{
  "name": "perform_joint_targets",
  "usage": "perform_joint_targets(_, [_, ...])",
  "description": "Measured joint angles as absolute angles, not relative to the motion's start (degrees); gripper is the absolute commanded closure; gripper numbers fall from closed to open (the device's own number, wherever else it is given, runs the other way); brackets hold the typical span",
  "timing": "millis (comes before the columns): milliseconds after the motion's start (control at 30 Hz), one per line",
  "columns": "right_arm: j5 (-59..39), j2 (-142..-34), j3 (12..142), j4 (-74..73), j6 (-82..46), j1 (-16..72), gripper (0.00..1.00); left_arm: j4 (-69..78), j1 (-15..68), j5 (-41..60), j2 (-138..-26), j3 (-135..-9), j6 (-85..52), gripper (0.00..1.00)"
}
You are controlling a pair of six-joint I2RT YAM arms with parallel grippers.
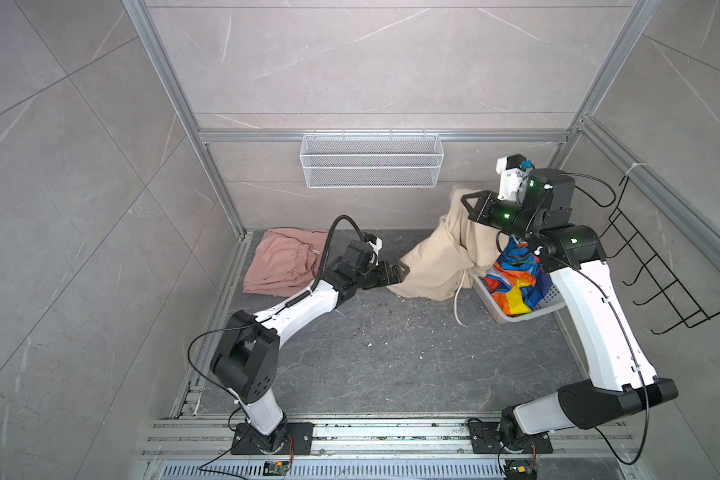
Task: Fold and stack the shorts
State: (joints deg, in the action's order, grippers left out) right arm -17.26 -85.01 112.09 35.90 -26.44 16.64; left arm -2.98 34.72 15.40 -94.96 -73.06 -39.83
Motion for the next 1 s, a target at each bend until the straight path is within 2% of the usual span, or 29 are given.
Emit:
perform_joint_targets(167, [-24.7, -87.1, 113.3, 29.1, -29.2, 24.4, 1.0, -2.5, 29.1, 12.5, -85.3, -67.2, -40.4, 0.0])
perform_joint_targets(300, [-24.2, -95.6, 113.6, 28.5, -30.0, 24.4, 0.88, -1.9, 27.9, 10.9, -81.3, -63.4, -41.2, 0.0])
perform_joint_targets(433, [-19.4, -109.1, 113.9, 32.1, -29.1, 24.1, 0.78, -2.0, 27.4, 11.2, -80.9, -61.6, -42.3, 0.0])
perform_joint_targets(500, [-17.1, -114.8, 113.9, 35.1, -28.5, 23.5, 0.63, -2.2, 27.3, 11.6, -80.9, -61.1, -42.7, 0.0])
perform_joint_targets(567, [-15.4, -117.6, 112.4, 37.5, -27.6, 22.4, 0.44, -2.2, 27.3, 12.2, -80.9, -60.4, -43.0, 0.0])
perform_joint_targets(667, [-13.0, -116.0, 108.0, 39.3, -26.4, 20.9, 0.18, -2.4, 27.3, 12.6, -80.9, -59.1, -43.0, 0.0])
perform_joint_targets(767, [-10.8, -108.8, 100.2, 38.6, -25.3, 20.5, 0.02, -3.0, 27.3, 13.4, -80.9, -57.8, -43.3, 0.0])
perform_joint_targets(867, [-9.8, -98.8, 90.7, 36.3, -24.8, 22.3, 0.01, -3.5, 27.3, 15.4, -81.0, -56.7, -43.9, 0.0])
perform_joint_targets(1000, [-9.8, -93.6, 81.9, 31.2, -24.8, 27.5, 0.01, -3.7, 27.4, 18.1, -81.8, -55.4, -45.0, 0.0])
